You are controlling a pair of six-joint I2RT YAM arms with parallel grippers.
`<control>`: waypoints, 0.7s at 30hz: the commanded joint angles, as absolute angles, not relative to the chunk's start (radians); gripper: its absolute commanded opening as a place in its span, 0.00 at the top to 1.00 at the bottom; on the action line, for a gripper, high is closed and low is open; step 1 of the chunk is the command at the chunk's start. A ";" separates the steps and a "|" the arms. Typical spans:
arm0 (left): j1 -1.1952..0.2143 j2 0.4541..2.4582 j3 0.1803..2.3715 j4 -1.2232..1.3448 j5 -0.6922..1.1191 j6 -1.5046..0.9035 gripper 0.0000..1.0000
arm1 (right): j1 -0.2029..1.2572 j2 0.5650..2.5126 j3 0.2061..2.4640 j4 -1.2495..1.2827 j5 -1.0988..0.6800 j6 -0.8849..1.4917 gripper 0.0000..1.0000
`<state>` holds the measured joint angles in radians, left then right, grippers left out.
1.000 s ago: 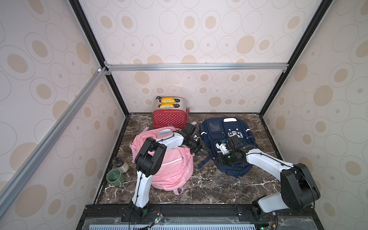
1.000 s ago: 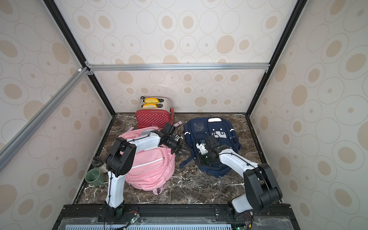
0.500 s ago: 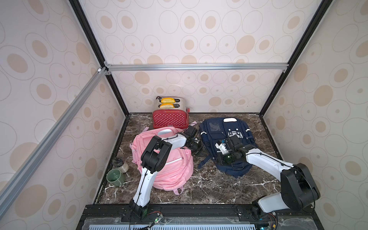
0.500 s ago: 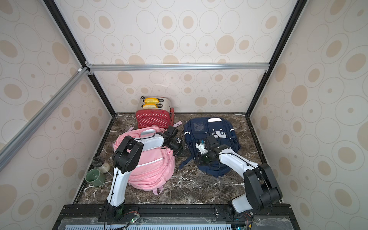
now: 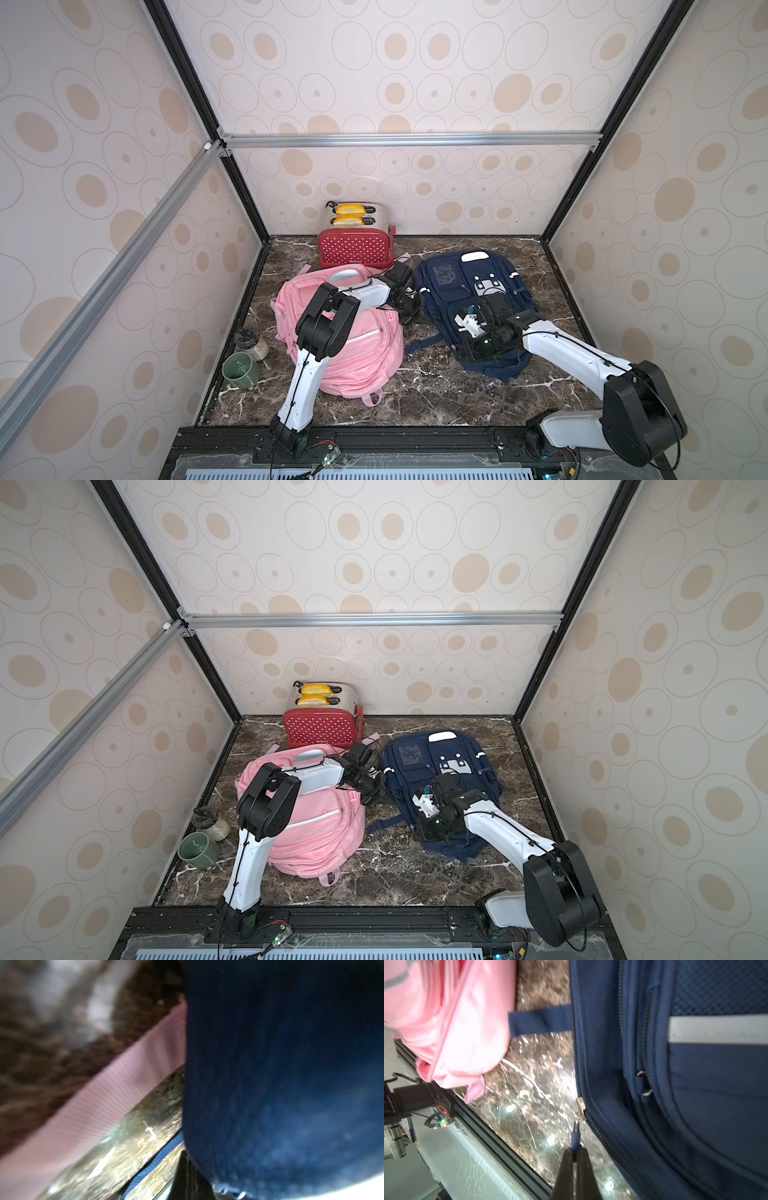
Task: Zip up the backpack
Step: Zip the zipper on the backpack.
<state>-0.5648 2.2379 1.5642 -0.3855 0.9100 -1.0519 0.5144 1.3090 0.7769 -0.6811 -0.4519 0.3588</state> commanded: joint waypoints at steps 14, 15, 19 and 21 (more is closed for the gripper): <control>-0.491 2.221 1.631 -0.532 0.892 -0.898 0.92 | 0.526 1.254 0.761 -0.758 -0.396 0.412 1.00; -0.496 2.200 1.616 -0.526 0.899 -0.904 0.86 | 0.526 1.270 0.774 -0.745 -0.396 0.415 1.00; -0.533 2.114 1.540 -0.495 0.949 -0.938 0.62 | 0.527 1.337 0.840 -0.698 -0.389 0.404 1.00; -0.553 2.088 1.503 -0.479 0.984 -0.958 0.60 | 0.530 1.370 0.874 -0.687 -0.393 0.396 1.00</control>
